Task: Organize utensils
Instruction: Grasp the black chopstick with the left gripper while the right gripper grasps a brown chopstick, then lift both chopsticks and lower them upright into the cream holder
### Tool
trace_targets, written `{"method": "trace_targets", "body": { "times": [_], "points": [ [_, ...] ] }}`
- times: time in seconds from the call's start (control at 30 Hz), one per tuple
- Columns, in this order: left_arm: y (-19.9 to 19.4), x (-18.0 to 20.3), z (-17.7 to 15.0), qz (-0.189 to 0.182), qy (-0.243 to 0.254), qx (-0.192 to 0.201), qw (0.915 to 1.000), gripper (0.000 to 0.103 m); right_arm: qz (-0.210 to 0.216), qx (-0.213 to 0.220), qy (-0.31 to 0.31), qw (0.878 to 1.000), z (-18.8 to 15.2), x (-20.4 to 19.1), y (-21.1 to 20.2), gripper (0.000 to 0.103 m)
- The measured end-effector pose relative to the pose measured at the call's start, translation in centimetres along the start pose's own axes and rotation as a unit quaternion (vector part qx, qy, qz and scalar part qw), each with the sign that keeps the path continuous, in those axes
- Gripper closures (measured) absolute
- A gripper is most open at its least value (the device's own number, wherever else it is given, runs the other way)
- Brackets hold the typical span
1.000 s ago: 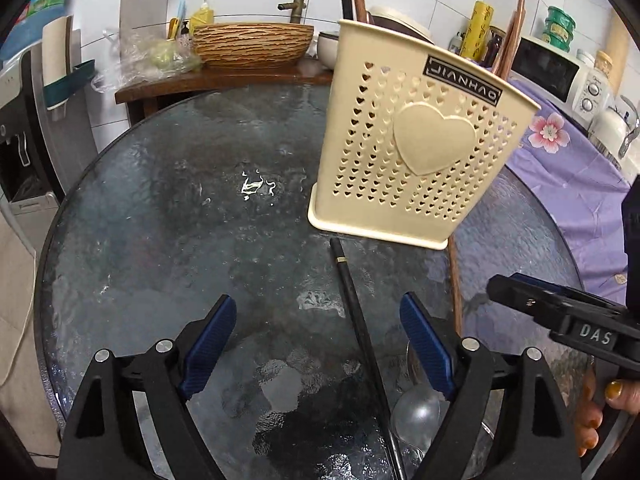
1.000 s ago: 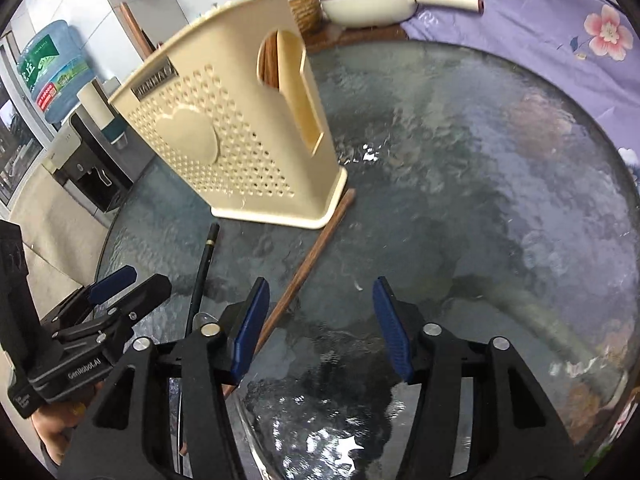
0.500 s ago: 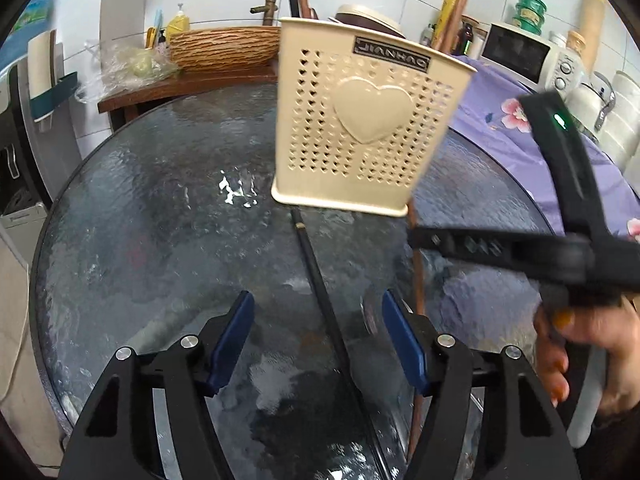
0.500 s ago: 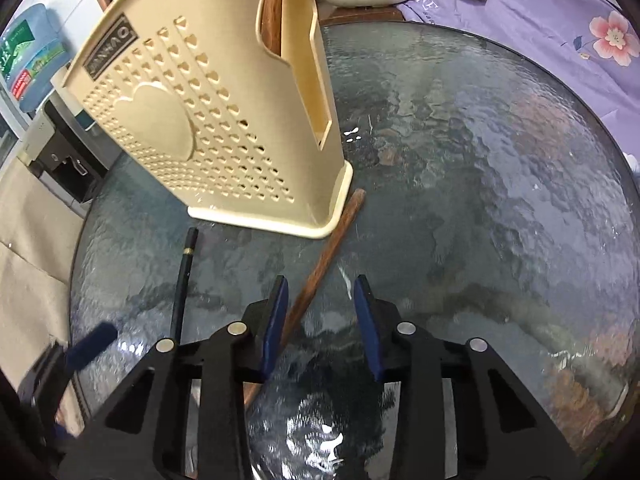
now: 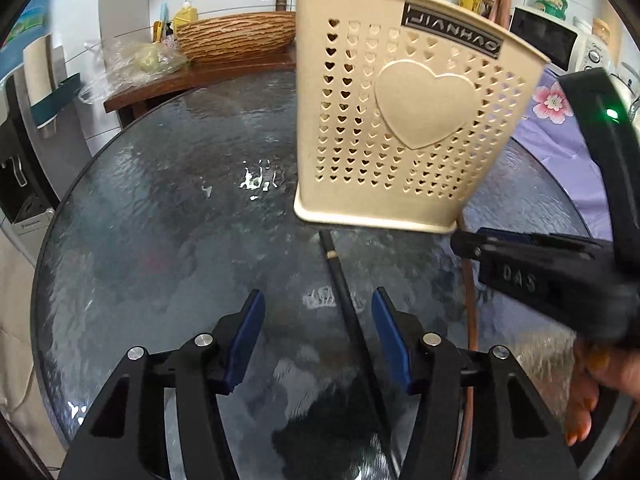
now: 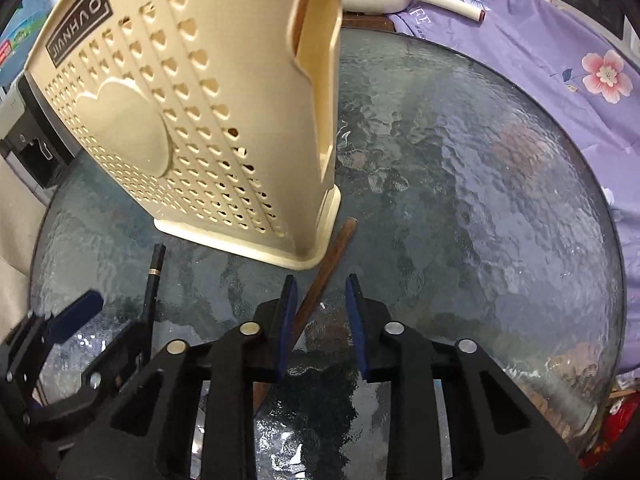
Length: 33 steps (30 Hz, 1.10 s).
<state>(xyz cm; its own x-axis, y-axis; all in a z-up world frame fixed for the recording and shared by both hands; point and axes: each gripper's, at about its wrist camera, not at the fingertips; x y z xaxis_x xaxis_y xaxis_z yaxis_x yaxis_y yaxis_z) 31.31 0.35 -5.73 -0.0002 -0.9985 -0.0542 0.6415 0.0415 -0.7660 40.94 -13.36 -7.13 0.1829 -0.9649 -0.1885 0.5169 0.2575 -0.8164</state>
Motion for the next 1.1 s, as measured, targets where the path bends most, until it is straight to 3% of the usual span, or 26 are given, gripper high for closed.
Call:
{"method": "trace_targets", "body": {
  "times": [0.33,0.5,0.67,1.1],
  "points": [
    [2.4,1.3,1.8,0.026,0.017,-0.015,0.9994,0.057,-0.009,-0.003,0.002,1.000,0.2,-0.4,0.4,0.088],
    [2.1,2.0,1.6,0.033,0.031,-0.010,0.9989,0.078,-0.004,0.000,0.001,1.000,0.2,-0.1,0.5,0.088],
    [2.1,2.5,1.7,0.037,0.036,-0.010,0.9986,0.092,0.018,0.002,0.026,0.999,0.2,1.2,0.2,0.090],
    [1.6,2.4,1.3,0.021,0.020,-0.012,0.9995,0.096,0.071,0.005,0.087,0.994,0.8,4.2,0.0,0.095]
  ]
}}
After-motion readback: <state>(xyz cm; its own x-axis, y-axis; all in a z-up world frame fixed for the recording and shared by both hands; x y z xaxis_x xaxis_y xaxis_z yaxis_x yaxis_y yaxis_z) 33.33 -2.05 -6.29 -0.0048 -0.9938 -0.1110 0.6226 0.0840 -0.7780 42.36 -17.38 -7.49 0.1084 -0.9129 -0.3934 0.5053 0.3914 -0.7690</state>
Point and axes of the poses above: each gripper's, at about its wrist camera, not at the fingertips, and y roughly the way its jaws point, x to its right, z to its top, and after that the axes turned 10 degrees about z, right-handed
